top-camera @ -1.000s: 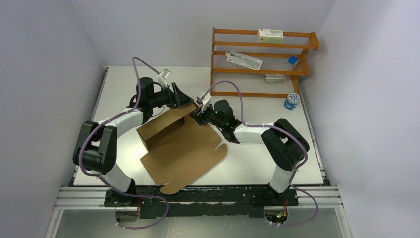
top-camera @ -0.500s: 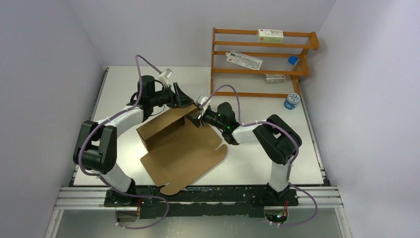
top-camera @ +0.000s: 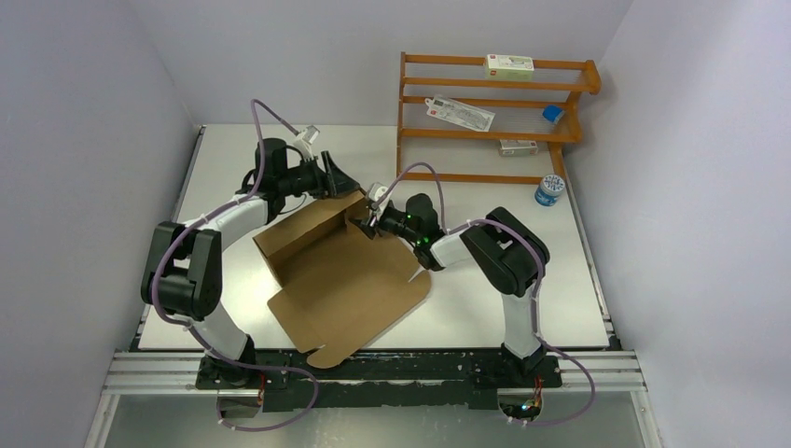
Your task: Fold the paper box
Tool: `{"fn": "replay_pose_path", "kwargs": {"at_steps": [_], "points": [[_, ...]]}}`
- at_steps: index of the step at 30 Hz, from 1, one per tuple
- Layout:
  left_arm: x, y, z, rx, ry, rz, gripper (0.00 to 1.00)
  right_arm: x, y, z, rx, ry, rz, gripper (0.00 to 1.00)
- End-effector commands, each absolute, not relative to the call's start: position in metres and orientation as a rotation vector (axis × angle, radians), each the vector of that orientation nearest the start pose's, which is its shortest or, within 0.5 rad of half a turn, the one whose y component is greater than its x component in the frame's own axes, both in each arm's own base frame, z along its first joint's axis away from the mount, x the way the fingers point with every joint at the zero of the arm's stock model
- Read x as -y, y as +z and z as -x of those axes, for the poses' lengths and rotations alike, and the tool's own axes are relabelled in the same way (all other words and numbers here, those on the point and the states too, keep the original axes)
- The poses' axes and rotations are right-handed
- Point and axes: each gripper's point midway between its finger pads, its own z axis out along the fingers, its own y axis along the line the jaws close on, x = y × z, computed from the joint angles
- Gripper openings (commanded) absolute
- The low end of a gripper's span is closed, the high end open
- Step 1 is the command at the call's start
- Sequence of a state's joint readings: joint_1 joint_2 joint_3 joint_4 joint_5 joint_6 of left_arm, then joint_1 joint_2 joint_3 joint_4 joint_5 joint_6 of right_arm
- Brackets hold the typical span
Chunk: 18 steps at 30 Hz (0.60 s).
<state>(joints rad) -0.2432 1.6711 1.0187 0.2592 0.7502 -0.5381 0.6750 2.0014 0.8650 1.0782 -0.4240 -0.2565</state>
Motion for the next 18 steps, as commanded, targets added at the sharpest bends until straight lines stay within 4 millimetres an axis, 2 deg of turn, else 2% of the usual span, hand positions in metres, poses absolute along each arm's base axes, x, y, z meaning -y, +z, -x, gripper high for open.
{"fn": "replay_pose_path", "kwargs": {"at_steps": [1,6,12,18], "points": [[0.231,0.140,-0.386,-2.153,-1.229,-0.206,0.73,-0.383,0.121,-0.379,-1.228,0.653,1.017,0.53],[0.234,0.136,-0.382,-2.149,-1.281,-0.205,0.73,-0.385,0.120,-0.389,-1.251,0.628,0.961,0.43],[0.235,0.138,-0.383,-2.135,-1.313,-0.201,0.73,-0.384,0.109,-0.402,-1.302,0.473,0.938,0.39],[0.234,0.135,-0.383,-2.139,-1.307,-0.191,0.74,-0.364,0.114,-0.416,-1.351,0.396,0.780,0.30]]}}
